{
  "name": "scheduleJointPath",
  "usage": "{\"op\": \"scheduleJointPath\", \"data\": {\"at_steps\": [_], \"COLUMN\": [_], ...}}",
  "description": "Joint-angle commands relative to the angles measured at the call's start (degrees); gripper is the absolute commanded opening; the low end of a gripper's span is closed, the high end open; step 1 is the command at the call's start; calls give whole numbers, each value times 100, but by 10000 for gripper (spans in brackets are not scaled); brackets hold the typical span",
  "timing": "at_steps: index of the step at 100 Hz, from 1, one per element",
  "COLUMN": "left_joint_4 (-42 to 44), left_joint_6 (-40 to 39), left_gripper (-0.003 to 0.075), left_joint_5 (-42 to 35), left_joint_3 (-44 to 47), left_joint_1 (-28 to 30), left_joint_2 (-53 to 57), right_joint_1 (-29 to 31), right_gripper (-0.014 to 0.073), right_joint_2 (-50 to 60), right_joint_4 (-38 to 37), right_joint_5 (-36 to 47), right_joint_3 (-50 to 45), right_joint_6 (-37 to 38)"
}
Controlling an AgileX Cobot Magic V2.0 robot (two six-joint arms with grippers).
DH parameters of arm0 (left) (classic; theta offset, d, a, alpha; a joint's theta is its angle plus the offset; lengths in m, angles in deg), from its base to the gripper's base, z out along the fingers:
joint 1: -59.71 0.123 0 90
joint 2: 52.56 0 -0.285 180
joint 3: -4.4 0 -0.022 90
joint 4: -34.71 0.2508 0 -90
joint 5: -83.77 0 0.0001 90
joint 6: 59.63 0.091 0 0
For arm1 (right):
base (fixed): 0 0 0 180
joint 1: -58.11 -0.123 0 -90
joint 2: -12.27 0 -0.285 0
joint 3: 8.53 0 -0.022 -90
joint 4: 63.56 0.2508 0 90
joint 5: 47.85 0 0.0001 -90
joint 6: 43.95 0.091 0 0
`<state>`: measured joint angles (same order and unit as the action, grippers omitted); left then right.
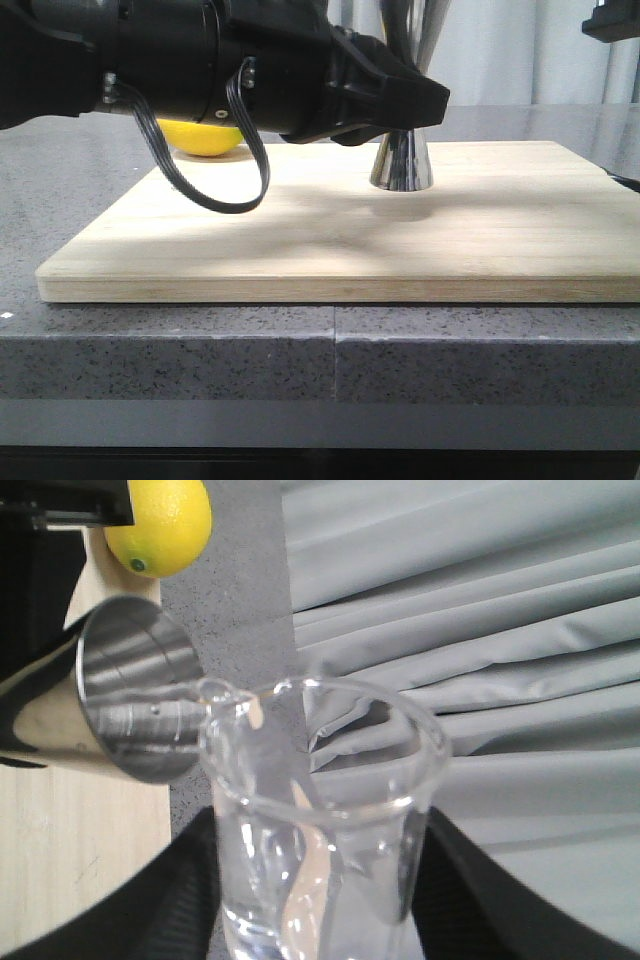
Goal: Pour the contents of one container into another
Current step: 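Pour the clear liquid from the beaker into the jigger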
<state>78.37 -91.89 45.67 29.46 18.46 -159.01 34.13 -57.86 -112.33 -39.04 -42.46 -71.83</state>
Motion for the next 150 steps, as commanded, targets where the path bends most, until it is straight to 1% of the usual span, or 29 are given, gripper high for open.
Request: {"op": "scheduleJointPath", "data": {"at_steps": [1, 150], "left_joint_4": [-167, 9], "left_joint_6": [-51, -189], "left_gripper": [-21, -21], "left_joint_5": [-454, -454], "left_joint_3": [-183, -183], "left_joint_1": [-3, -3], "left_joint_2": [311, 311], "right_joint_1": [-2, -2], "right_gripper": [295, 295], "right_joint_2": [150, 150], "right_joint_4": [-53, -773], "right_joint_5": [294, 291], "right_joint_3": [221, 221], "right_joint_6": [-31, -31]}}
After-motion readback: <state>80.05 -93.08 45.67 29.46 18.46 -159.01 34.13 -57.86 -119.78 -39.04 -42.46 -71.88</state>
